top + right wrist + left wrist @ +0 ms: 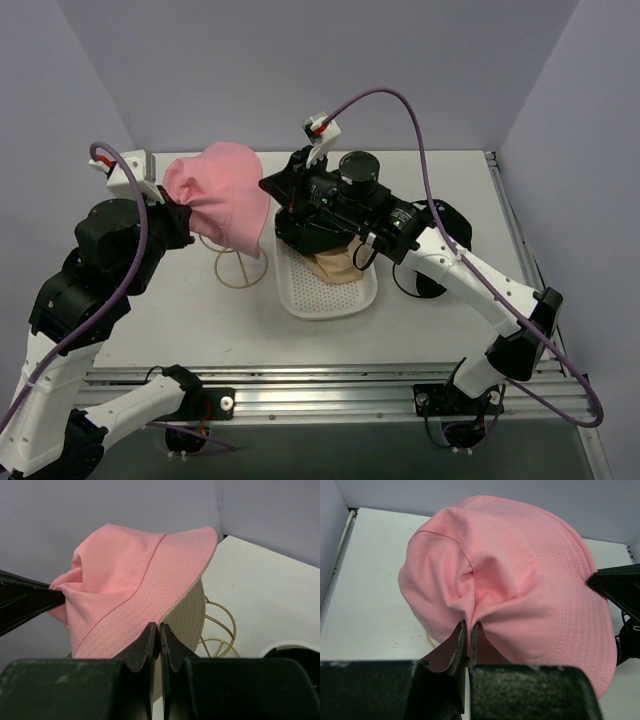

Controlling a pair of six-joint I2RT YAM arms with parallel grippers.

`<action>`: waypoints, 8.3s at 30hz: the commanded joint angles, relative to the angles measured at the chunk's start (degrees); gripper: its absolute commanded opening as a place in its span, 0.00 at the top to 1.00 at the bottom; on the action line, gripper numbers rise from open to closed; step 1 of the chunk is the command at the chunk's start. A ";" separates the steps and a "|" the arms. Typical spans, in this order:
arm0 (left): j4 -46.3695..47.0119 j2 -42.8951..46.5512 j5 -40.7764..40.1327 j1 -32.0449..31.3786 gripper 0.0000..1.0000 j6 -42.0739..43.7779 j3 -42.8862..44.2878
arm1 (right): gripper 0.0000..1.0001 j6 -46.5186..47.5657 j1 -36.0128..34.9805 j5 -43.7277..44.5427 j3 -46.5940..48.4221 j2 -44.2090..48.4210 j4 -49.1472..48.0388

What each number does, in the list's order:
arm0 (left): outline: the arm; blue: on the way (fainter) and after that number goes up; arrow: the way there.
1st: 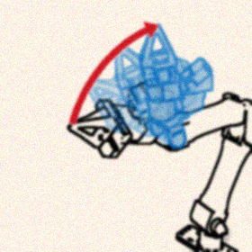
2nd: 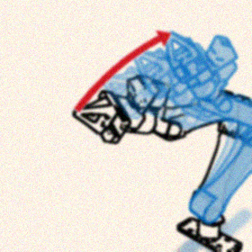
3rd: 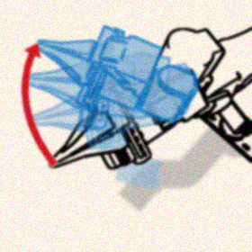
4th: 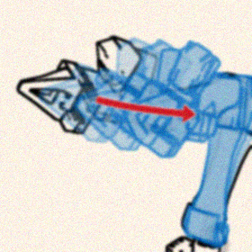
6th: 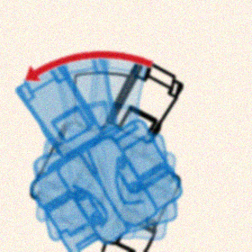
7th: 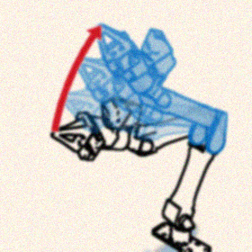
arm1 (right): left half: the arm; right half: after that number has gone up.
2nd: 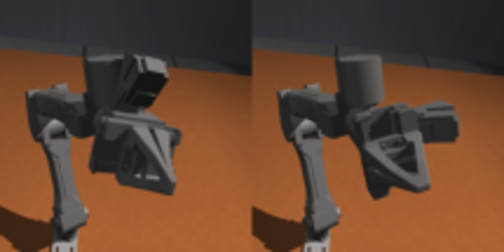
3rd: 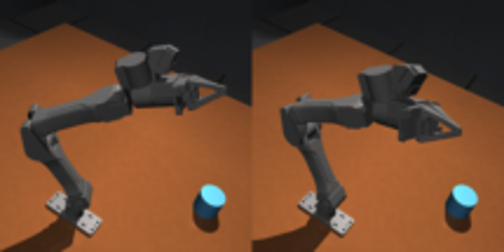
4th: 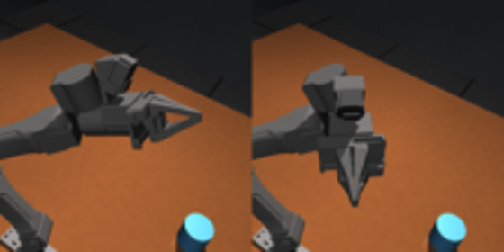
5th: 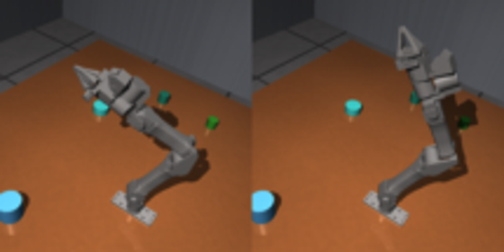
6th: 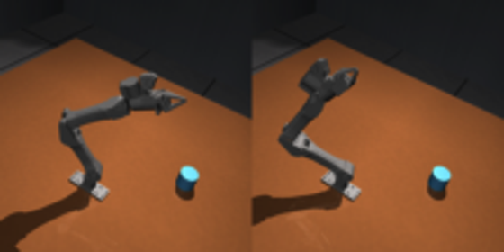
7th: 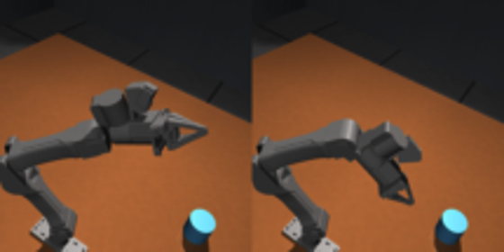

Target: Stack the hats

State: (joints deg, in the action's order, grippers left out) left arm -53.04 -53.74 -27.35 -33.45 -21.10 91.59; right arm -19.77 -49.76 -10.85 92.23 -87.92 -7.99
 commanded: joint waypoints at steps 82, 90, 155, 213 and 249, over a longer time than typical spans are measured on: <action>12.34 -9.46 -0.16 1.02 0.88 16.28 -8.27 | 1.00 -0.45 10.47 3.91 -5.65 -26.16 -19.96; 11.29 -12.35 -0.33 1.11 0.54 13.99 -8.19 | 1.00 1.13 11.61 5.49 4.51 -35.47 -12.51; 22.98 -11.92 4.59 5.94 0.48 -7.11 -29.00 | 0.62 4.56 6.69 8.74 12.46 -29.79 -3.17; 51.98 2.13 24.63 -4.43 0.26 -3.95 -48.44 | 0.54 12.10 11.35 25.46 -12.43 -3.31 23.99; 56.64 17.18 21.28 -5.66 0.29 -4.65 -52.66 | 1.00 28.29 15.22 -8.74 8.05 -15.72 29.34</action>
State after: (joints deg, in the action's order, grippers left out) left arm 0.69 -36.18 -7.77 -38.72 -26.09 36.38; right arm 8.99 -34.89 -16.91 95.72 -111.66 20.01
